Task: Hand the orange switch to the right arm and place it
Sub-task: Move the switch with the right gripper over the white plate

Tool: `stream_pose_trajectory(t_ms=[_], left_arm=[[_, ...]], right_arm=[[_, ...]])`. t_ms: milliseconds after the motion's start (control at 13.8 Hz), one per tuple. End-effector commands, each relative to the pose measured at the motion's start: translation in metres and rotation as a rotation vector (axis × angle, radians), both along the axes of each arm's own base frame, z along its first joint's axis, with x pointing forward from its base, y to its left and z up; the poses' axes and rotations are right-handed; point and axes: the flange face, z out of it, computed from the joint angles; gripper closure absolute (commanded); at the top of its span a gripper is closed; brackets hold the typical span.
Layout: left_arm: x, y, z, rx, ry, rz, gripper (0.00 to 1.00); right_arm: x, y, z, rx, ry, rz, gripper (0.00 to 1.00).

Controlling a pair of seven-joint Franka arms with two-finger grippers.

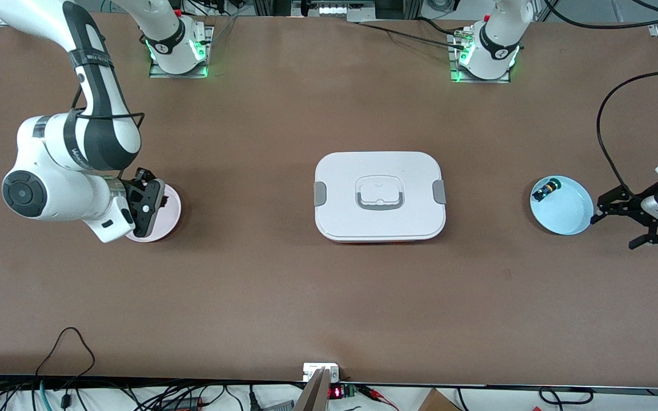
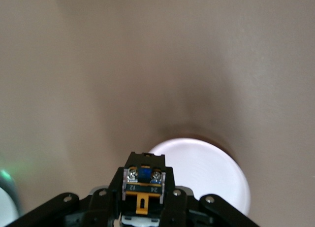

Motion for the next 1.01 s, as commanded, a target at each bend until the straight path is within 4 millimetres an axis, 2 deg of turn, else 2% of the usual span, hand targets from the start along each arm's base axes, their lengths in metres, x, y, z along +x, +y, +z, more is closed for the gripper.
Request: stream_pose_trajectory(t_ms=[0, 217, 507, 579, 724, 941], left_arm=[[-0.004, -0.018, 0.048, 0.062, 0.106, 0.114, 0.0], [-0.014, -0.049, 0.091, 0.12, 0.237, 0.252, 0.0], [-0.036, -0.092, 0.127, 0.191, 0.352, 0.467, 0.0], [-0.036, -0.098, 0.137, 0.193, 0.355, 0.526, 0.0], [-0.039, -0.103, 0.144, 0.186, 0.382, 0.613, 0.0], [-0.04, -0.106, 0.156, 0.188, 0.39, 0.627, 0.0]], right_arm=[[-0.01, -0.023, -0.029, 0.013, -0.039, 0.123, 0.84], [-0.024, -0.042, -0.065, 0.007, -0.057, 0.187, 0.84], [-0.036, -0.065, -0.1, 0.021, -0.131, 0.29, 0.84], [-0.038, -0.065, -0.107, 0.022, -0.148, 0.308, 0.84], [-0.05, -0.068, -0.125, 0.024, -0.175, 0.343, 0.84], [-0.063, -0.075, -0.151, 0.016, -0.213, 0.347, 0.84]])
